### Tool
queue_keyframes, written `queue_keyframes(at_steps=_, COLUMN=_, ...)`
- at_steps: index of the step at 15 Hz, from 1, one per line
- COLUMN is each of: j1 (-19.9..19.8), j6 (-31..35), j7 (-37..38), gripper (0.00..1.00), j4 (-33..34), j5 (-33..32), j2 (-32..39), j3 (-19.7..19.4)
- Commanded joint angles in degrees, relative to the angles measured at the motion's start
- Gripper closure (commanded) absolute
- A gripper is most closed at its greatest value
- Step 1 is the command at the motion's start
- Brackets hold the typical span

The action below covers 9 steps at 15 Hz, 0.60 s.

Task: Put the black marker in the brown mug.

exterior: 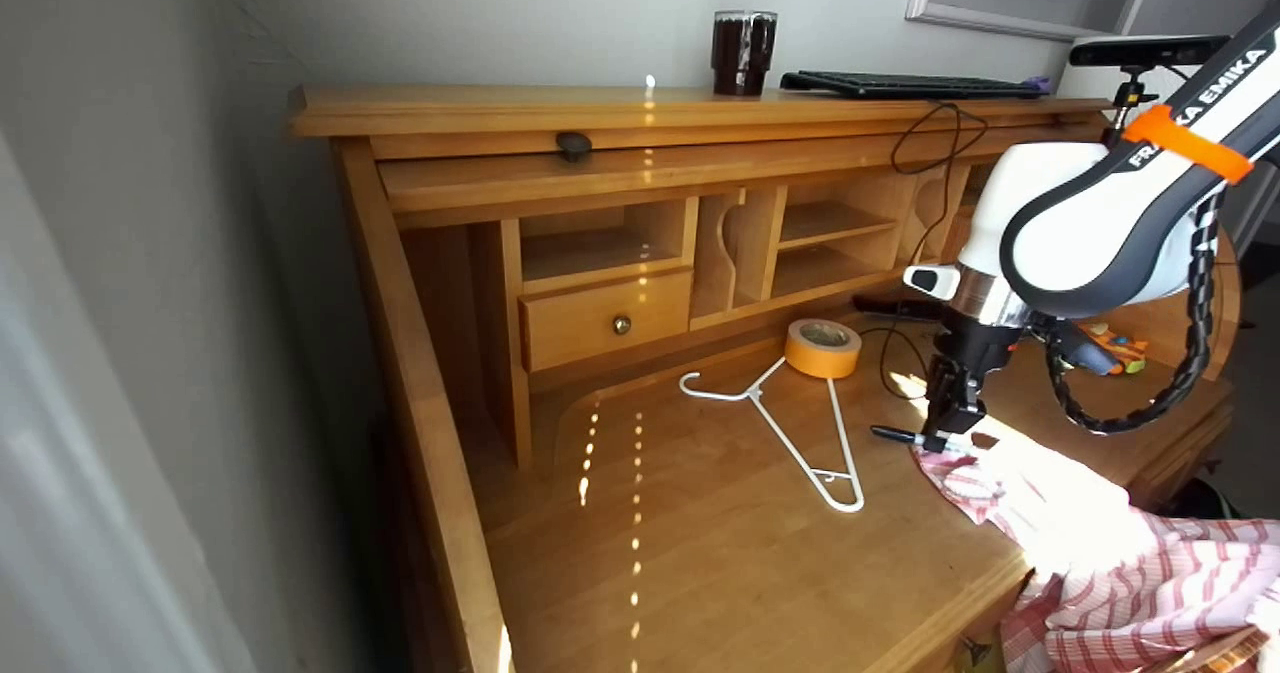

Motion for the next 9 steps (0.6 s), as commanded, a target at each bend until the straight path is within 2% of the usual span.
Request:
queue_keyframes(at_steps=1, j1=0.6, j6=-1.7, j7=-2.9, gripper=0.96, j4=-7.9, j5=10.3, j2=-12.1, j3=3.8)
queue_keyframes(at_steps=3, j1=3.1, j6=-5.1, j7=-5.7, gripper=0.96, j4=-9.9, j5=16.3, j2=-18.7, j3=3.9)
queue_keyframes(at_steps=5, j1=7.6, j6=-9.7, j7=-7.5, gripper=0.96, j4=-10.4, j5=20.4, j2=-24.9, j3=0.9)
queue_keyframes(at_steps=9, j1=15.1, j6=-24.1, j7=-6.0, gripper=0.96, j4=-9.6, j5=19.4, j2=-37.7, j3=-7.6)
